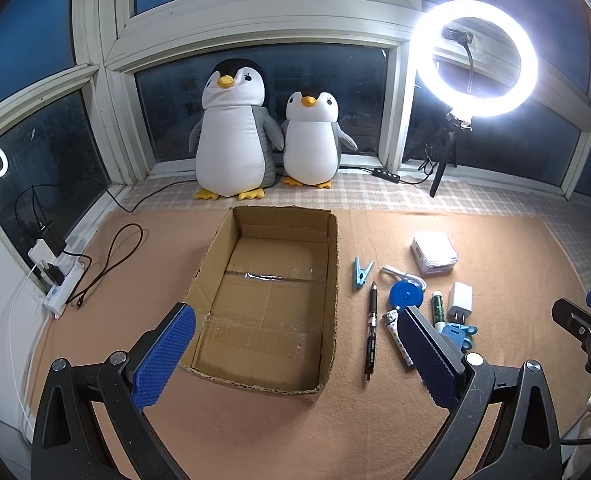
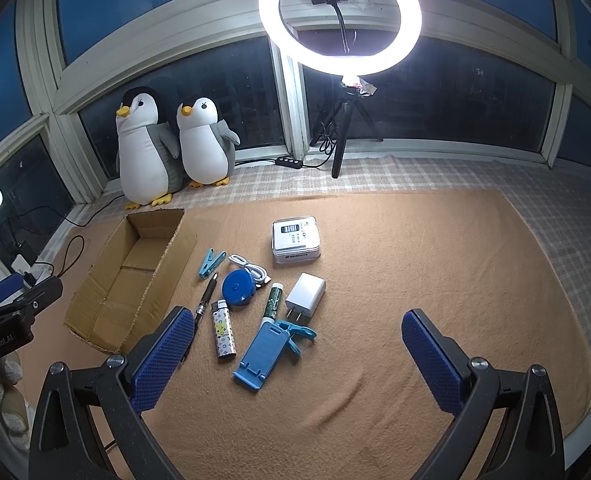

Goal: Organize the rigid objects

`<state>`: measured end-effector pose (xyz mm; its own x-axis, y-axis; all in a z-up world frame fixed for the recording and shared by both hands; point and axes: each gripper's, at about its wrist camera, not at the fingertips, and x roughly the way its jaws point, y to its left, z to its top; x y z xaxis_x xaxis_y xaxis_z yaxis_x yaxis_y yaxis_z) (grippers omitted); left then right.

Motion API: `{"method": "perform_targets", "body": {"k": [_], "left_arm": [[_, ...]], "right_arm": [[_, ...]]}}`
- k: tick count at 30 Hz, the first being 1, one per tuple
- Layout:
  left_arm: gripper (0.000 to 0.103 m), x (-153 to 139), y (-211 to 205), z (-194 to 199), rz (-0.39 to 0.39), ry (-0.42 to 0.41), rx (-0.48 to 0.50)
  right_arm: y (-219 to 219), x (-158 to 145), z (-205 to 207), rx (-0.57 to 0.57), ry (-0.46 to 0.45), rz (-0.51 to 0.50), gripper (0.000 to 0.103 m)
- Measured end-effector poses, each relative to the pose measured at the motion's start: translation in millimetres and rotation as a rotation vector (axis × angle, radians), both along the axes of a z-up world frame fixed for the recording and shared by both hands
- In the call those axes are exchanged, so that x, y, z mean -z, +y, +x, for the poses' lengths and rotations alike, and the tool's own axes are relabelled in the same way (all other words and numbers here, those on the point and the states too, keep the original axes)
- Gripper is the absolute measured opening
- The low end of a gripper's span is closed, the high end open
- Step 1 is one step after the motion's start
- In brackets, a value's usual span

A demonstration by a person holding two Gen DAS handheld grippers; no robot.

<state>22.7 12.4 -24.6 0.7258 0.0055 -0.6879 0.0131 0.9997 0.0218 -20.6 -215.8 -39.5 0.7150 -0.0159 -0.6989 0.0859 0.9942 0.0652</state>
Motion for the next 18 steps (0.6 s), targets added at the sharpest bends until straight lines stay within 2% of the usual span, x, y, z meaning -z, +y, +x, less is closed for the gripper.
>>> {"method": "perform_targets", "body": {"k": [18], "left_arm": [[0.102,0.9,3.6,-0.7,-0.008,0.004,0.001]], "right_arm": [[1.1,1.2,1.3,-0.001,0.007,-0.001,0.103]]}}
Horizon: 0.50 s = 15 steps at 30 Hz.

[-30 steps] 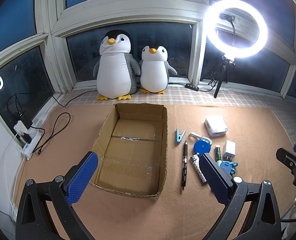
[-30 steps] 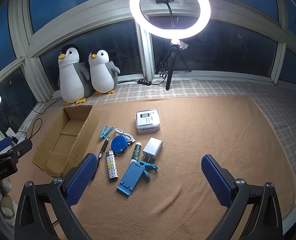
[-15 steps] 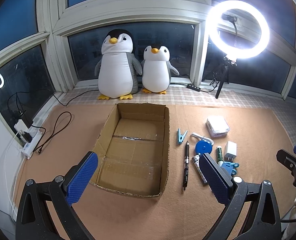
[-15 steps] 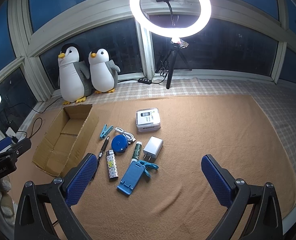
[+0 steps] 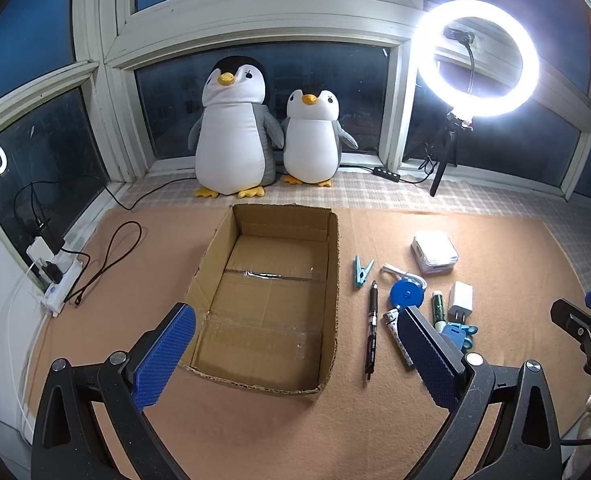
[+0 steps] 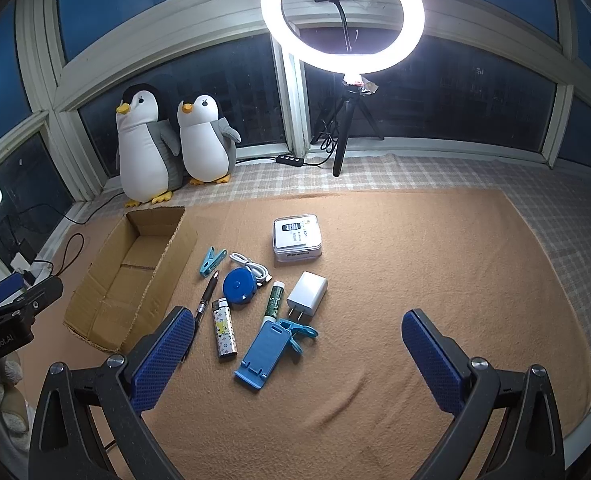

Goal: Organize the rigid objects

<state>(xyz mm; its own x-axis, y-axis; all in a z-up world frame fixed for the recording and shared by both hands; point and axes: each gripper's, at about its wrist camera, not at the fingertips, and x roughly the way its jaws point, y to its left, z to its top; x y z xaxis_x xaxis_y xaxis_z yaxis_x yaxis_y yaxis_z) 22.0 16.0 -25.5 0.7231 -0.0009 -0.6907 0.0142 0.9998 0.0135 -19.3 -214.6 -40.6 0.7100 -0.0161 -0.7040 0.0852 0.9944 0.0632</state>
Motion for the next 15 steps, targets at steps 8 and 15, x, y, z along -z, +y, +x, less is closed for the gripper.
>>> {"method": "perform_targets", "body": {"k": [8,15], "left_arm": [[0.102,3.4,5.3,3.2,-0.003,0.007,-0.007],[0.102,14.1,22.0,8.3,0.0,0.031,-0.043]], "right_arm": [[3.5,0.2,5.2,-0.005,0.012,-0.005,0.103],[3.9,5.9,10.2,-0.006,0.032,-0.001,0.103]]}}
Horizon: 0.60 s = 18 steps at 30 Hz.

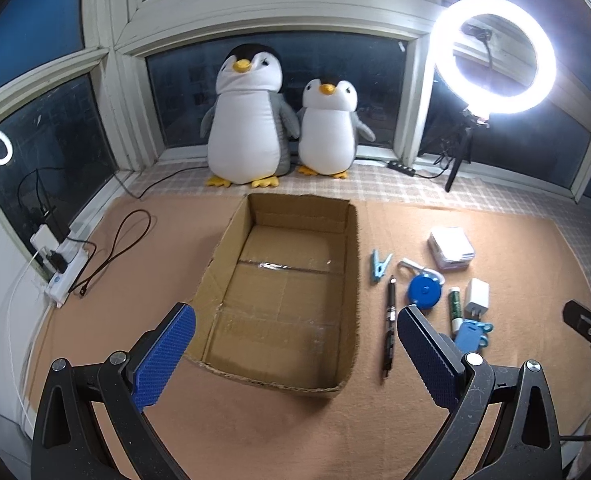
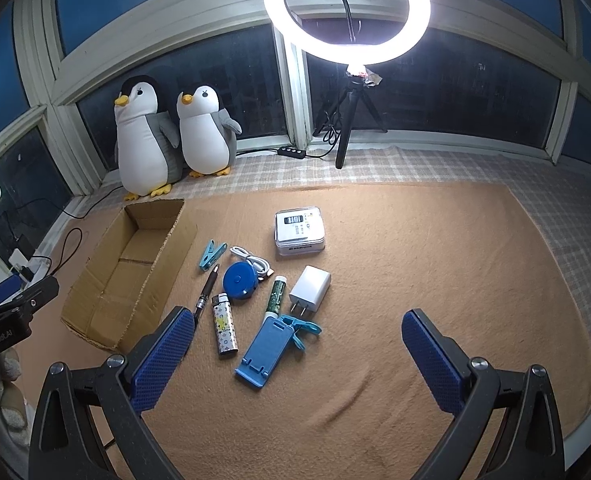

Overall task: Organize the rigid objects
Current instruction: 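Move the left tool to the box rim and the right tool toward the white charger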

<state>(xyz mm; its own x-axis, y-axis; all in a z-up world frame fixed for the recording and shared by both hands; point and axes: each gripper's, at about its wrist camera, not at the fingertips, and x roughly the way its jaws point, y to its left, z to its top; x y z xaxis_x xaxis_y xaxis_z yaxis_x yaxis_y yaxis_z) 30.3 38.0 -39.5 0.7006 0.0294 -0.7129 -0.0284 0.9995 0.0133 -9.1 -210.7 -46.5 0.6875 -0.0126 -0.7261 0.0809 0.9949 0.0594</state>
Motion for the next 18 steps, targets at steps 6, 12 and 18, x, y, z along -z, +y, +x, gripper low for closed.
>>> {"method": "perform_targets", "body": {"k": [6,12,18], "left_arm": [[0.102,14.7,25.7,3.6,0.003,0.032,-0.058],[0.1,32.2,60.6,14.5,-0.007,0.07,-0.121],[0.087,61.8,104.3,39.9,-0.013,0.138,-0.208]], "right_arm": [[-0.1,4.8,4.0,-0.003,0.013,0.004,0.103],[-0.4,13.4,10.0,-0.014,0.03,0.002,0.103],[-4.4,26.6,18.0,-0.01,0.063,0.008,0.103]]}}
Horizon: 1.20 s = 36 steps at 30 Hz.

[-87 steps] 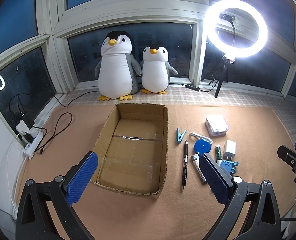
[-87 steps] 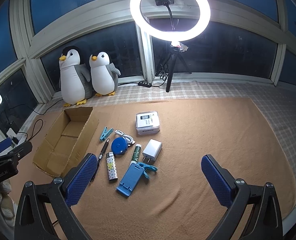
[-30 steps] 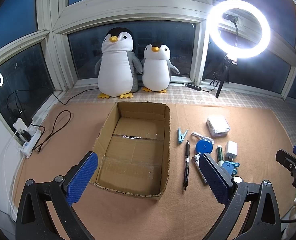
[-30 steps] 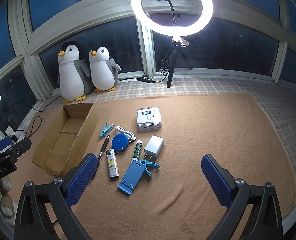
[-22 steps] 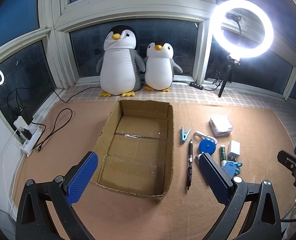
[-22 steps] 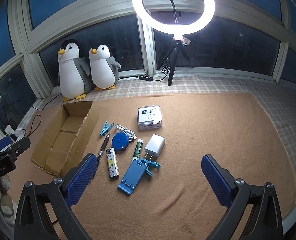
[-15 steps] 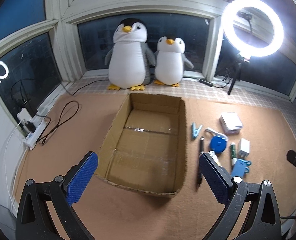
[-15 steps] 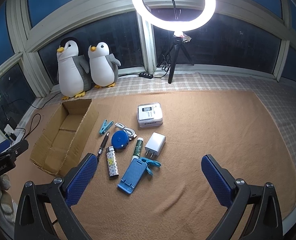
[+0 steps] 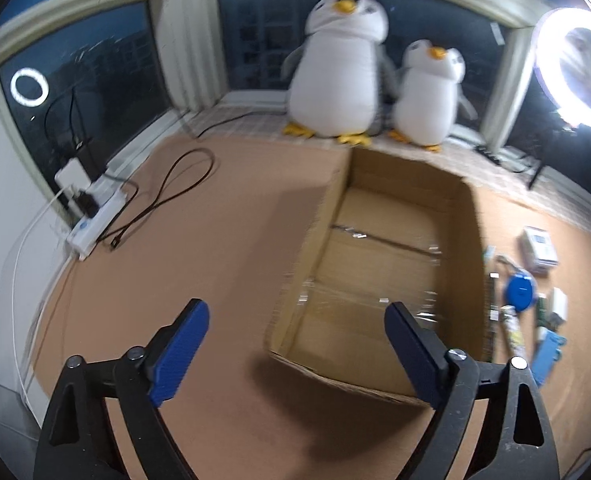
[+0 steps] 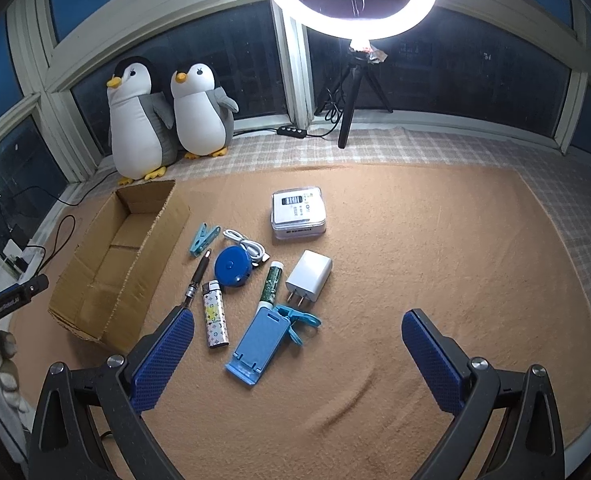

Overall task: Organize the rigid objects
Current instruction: 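Move the left tool to the box rim and the right tool toward the white charger, then grasp the white charger with the right gripper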

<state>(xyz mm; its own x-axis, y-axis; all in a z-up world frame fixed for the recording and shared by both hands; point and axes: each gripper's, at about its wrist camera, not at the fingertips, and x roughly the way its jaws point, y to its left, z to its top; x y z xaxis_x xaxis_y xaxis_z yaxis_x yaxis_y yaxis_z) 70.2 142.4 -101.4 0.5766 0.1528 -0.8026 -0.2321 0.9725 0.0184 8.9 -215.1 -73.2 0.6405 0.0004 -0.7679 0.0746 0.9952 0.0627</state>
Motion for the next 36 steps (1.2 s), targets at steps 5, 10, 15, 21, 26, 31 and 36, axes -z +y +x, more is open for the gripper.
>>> {"method": "perform_targets", "body": {"k": [5,10,15,21,26,31,36], "left_arm": [[0.076,29.4,23.4,21.5,-0.013,0.062,-0.031],[0.066,54.5,34.4,34.5,-0.023,0.108,-0.035],[0.054,71.6,35.6,42.0,-0.029,0.15,-0.029],[0.043,86.7,34.4,49.9,-0.043,0.182,-0.014],[0.035,90.7,29.8,52.6,-0.038,0.19,0.005],[0.028,94.3,26.6,54.1,-0.039,0.197,0.018],[0.027,94.2,24.9,54.4,-0.038,0.189,0.018]], "right_arm": [[-5.1,11.8,5.5,0.002,0.026,0.01,0.103],[-12.5,23.4,16.3,0.006,0.061,0.025,0.103],[-21.9,39.7,34.3,0.018,0.126,0.093,0.103],[-33.5,54.9,55.1,0.055,0.175,0.139,0.103],[-47.4,67.9,80.5,0.093,0.218,0.16,0.103],[-58.1,80.2,106.2,0.124,0.268,0.195,0.098],[-53.6,91.0,128.4,0.122,0.321,0.161,0.082]]}}
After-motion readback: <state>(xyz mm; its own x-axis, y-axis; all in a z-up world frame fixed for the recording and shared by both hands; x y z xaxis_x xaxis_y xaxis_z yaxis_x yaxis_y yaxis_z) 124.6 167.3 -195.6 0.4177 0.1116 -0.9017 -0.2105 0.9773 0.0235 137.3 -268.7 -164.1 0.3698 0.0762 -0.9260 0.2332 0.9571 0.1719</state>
